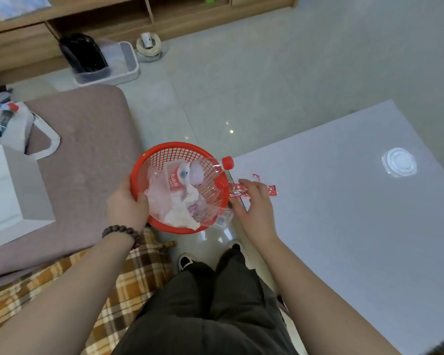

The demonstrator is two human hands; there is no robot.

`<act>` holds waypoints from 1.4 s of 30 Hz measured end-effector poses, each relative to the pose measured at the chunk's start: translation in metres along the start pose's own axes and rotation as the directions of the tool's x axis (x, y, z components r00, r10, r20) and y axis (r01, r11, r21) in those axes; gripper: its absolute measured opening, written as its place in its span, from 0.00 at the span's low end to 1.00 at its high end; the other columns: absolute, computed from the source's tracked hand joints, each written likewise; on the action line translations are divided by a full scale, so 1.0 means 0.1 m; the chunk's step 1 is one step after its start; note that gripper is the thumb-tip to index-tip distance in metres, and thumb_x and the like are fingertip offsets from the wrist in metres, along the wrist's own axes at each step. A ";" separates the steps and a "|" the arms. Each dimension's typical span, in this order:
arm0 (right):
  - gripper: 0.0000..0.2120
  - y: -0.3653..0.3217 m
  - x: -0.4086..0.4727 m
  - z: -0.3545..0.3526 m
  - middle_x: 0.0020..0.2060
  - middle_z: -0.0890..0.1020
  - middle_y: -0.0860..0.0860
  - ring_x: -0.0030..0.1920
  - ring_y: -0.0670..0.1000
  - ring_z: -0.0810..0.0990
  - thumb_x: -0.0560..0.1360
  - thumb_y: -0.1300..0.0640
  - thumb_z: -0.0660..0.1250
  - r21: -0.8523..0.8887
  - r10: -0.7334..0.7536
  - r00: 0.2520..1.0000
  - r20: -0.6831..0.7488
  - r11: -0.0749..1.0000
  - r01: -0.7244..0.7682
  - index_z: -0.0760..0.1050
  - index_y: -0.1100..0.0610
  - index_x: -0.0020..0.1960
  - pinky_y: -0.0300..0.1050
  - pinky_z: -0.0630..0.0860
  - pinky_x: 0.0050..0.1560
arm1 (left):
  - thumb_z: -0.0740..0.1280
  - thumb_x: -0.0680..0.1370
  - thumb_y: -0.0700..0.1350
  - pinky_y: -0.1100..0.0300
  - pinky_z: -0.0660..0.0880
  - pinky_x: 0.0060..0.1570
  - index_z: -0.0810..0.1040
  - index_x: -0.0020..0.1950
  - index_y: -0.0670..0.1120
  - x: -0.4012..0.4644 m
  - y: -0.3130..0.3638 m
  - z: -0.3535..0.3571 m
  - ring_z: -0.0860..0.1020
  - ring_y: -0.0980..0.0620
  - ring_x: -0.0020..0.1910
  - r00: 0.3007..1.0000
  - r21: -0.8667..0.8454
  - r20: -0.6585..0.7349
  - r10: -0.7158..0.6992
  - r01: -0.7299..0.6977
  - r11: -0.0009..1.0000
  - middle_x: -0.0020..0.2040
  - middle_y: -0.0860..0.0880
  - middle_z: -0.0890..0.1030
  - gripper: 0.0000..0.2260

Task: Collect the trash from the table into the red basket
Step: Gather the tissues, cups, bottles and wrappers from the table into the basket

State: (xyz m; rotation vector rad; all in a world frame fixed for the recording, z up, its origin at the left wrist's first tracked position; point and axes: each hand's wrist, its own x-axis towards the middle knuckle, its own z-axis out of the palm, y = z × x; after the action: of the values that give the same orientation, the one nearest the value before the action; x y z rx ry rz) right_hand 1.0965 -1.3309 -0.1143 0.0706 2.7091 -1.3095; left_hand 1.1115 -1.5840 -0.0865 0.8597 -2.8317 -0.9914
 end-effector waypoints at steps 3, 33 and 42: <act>0.23 0.47 0.20 -0.01 0.64 0.69 0.55 0.65 0.54 0.67 0.74 0.52 0.67 -0.176 0.132 0.990 0.051 0.977 -0.121 0.69 0.53 0.67 0.44 0.67 0.61 | 0.62 0.73 0.34 0.55 0.68 0.39 0.75 0.61 0.41 0.05 -0.04 0.10 0.77 0.37 0.41 1.000 0.029 -0.019 -0.019 0.019 0.999 0.47 0.37 0.81 0.16; 0.06 0.75 1.02 0.48 0.45 0.79 0.53 0.41 0.50 0.76 0.76 0.61 0.63 -0.162 0.117 0.991 0.058 0.981 -0.106 0.78 0.58 0.49 0.39 0.69 0.42 | 0.63 0.75 0.36 0.63 0.67 0.34 0.73 0.65 0.45 0.24 -0.34 0.39 0.70 0.62 0.34 0.983 0.035 -0.106 -0.153 0.157 0.987 0.44 0.51 0.77 0.19; 0.07 -0.78 0.94 -0.19 0.41 0.77 0.44 0.40 0.41 0.77 0.73 0.62 0.67 0.191 -0.182 0.966 -0.182 0.957 0.217 0.77 0.50 0.45 0.29 0.72 0.38 | 0.63 0.73 0.36 0.50 0.76 0.46 0.73 0.67 0.44 0.32 0.27 -0.03 0.80 0.38 0.46 0.992 -0.038 -0.094 -0.087 0.084 0.996 0.50 0.39 0.82 0.21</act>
State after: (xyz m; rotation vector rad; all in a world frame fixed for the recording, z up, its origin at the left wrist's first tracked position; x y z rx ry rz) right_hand 0.9941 -1.3662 -0.0550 -0.0831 2.7599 -1.7164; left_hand 1.0720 -1.5844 -0.0730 1.0047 -2.7120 -0.9765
